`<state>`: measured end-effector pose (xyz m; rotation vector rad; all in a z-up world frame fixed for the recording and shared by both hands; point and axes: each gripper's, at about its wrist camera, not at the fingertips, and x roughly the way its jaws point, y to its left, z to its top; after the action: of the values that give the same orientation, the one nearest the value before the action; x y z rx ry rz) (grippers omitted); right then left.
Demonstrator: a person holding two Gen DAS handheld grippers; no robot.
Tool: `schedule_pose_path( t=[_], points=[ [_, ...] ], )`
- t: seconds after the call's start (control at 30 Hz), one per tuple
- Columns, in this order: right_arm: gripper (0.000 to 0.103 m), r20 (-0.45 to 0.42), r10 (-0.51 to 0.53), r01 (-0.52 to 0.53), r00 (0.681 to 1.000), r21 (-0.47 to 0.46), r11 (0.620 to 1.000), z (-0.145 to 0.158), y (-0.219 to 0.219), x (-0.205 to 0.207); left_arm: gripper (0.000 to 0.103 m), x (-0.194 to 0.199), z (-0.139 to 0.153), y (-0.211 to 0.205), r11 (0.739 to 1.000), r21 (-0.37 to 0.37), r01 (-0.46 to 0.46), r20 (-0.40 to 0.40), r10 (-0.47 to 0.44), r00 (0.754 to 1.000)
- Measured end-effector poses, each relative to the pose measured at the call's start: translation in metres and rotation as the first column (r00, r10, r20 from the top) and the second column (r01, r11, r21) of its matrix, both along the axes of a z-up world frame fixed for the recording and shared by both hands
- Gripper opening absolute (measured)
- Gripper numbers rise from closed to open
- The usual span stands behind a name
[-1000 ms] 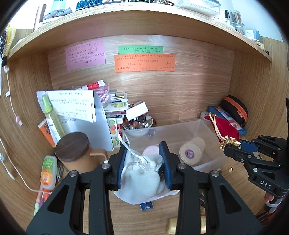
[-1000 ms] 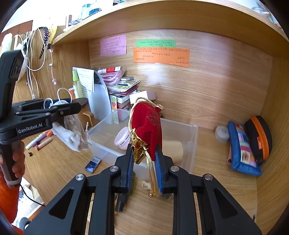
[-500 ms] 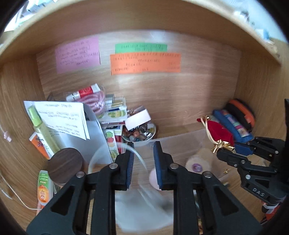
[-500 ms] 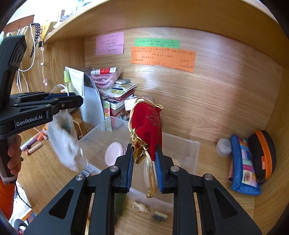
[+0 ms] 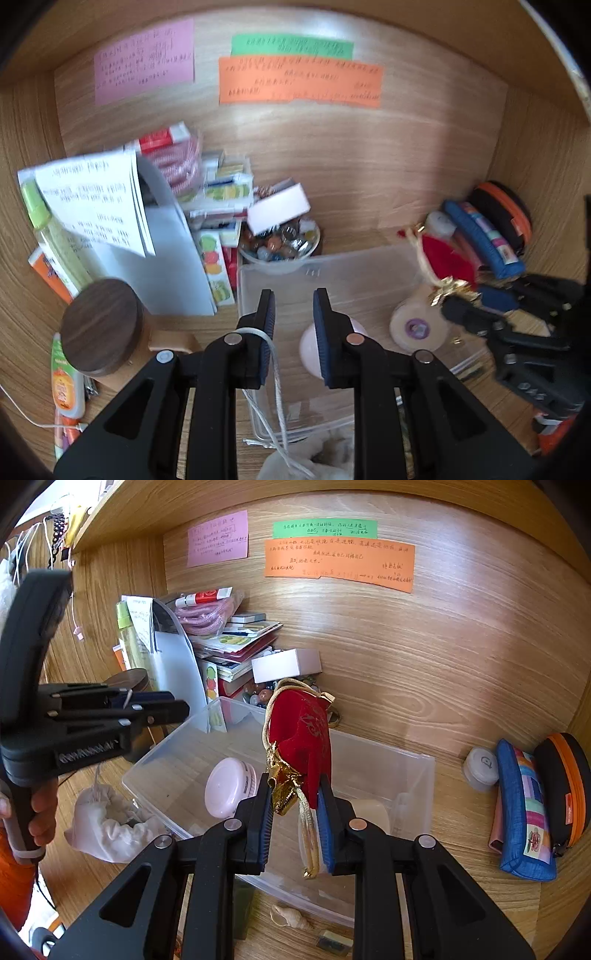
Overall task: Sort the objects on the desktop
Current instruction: 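Lift the red pouch and white bag and carry them above the clear box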
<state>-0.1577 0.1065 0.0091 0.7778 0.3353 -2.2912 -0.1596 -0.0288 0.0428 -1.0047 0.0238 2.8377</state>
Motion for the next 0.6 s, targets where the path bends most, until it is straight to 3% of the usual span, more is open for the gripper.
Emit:
schedule_pose_path(
  t=[0.17, 0.6],
  points=[
    [0.02, 0.006, -0.005, 0.005, 1.0, -0.012, 1.0, 0.0, 0.003, -0.002, 0.017, 0.007, 0.031, 0.007, 0.998, -0.026, 0.05, -0.034, -0.05, 0.998],
    [0.02, -0.006, -0.002, 0.001, 1.0, -0.041, 0.999, 0.008, 0.007, 0.0, 0.015, 0.003, 0.089, 0.016, 0.992, -0.119, 0.048, -0.081, -0.058, 0.995]
  ],
)
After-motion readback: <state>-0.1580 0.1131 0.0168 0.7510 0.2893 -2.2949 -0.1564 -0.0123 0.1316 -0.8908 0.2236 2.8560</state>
